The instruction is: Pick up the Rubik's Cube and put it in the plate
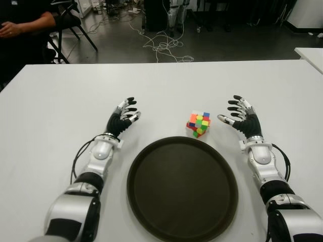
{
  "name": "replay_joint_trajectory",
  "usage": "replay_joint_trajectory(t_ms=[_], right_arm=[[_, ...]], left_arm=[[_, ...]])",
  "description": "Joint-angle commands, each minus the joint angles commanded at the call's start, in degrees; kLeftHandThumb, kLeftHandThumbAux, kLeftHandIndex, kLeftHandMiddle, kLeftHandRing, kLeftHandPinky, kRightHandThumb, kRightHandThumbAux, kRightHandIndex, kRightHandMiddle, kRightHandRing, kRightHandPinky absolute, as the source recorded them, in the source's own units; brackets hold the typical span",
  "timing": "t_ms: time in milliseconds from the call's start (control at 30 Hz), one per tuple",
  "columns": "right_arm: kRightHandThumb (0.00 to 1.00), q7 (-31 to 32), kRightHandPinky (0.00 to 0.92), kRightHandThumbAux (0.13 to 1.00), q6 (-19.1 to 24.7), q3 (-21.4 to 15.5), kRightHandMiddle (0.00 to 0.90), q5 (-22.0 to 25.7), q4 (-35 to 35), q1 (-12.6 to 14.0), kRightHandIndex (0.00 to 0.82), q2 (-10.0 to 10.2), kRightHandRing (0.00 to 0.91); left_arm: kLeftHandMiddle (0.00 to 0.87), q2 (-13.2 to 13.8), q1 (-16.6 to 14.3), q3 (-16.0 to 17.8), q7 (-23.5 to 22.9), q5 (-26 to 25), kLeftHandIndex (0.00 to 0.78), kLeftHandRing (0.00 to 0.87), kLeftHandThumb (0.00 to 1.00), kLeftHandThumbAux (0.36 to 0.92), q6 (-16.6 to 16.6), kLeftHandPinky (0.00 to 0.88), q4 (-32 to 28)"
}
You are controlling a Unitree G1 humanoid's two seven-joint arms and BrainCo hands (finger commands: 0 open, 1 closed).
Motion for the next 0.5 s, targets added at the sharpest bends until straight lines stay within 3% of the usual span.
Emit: replay_joint_trajectory(t_ms=[500], right_arm=[[0.088, -0.85, 0.278, 0.796, 0.01, 0.32, 0.261, -0.69, -0.06, -0.07, 0.177, -0.03, 0.266]], left_arm=[[0.178, -0.13, -0.02, 0.37, -0.65, -0.52, 0.131, 0.201, 0.113, 0.691, -0.29, 0.236, -0.12]])
